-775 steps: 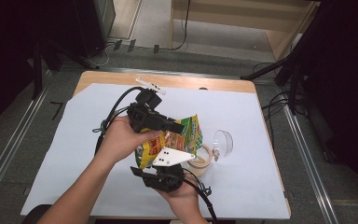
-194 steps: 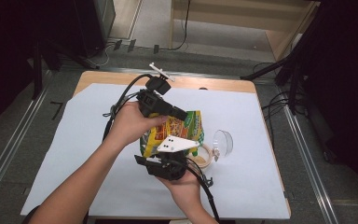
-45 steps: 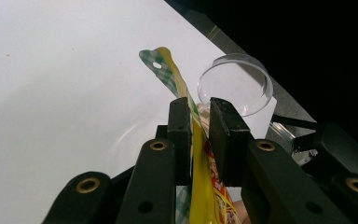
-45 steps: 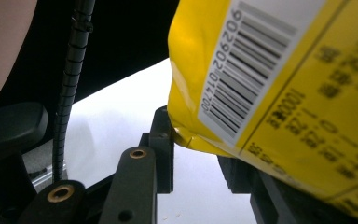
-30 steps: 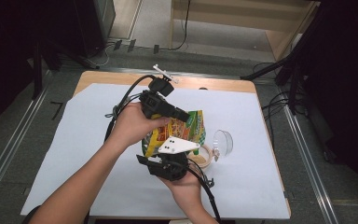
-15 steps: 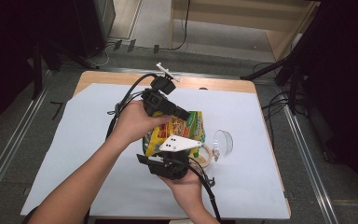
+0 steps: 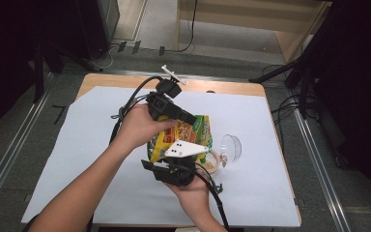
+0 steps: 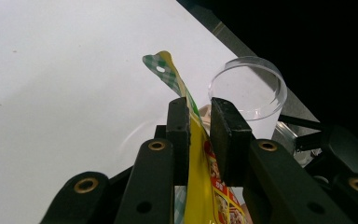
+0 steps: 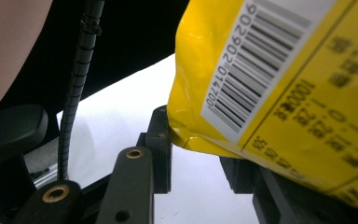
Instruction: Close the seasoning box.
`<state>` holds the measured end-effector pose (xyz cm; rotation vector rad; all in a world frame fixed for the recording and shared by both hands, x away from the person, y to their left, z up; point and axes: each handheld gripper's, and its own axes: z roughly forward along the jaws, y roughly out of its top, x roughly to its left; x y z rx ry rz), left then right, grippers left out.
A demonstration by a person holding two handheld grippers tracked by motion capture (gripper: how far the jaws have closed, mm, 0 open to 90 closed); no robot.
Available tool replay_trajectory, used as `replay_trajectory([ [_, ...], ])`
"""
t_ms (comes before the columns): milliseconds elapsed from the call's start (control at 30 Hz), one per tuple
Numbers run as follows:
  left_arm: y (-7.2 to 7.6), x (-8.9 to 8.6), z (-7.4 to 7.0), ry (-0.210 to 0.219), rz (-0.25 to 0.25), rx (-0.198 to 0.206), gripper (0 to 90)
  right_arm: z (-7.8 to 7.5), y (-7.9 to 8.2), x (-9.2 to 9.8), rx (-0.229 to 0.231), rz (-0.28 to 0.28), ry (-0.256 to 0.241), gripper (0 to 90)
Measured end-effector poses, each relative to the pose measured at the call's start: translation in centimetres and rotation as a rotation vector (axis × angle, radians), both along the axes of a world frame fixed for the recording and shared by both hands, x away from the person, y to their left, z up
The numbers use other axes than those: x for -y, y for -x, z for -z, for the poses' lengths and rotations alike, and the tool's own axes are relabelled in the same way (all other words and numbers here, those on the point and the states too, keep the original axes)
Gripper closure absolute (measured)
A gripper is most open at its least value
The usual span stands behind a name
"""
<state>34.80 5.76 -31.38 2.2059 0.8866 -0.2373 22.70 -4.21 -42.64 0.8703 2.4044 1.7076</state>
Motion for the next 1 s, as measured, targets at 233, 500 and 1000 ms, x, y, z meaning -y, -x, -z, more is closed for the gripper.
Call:
replay_trajectory([
  [233,0.09,-0.12,0.03,0.002,0.001,0.005,78.1,0.12,0.02,-0.05,0.008,-0.001,0.007,68.8],
  [500,0.08,-0.07,0.00,0.003,0.003,0.008,78.1,0.15,-0.01,0.00,0.018,0.003,0.012,68.8],
  [1000,0.07,0.16,-0.07,-0.004,0.007,0.004,78.1,0.17,0.00,0.06,0.014,0.007,0.003,68.8],
])
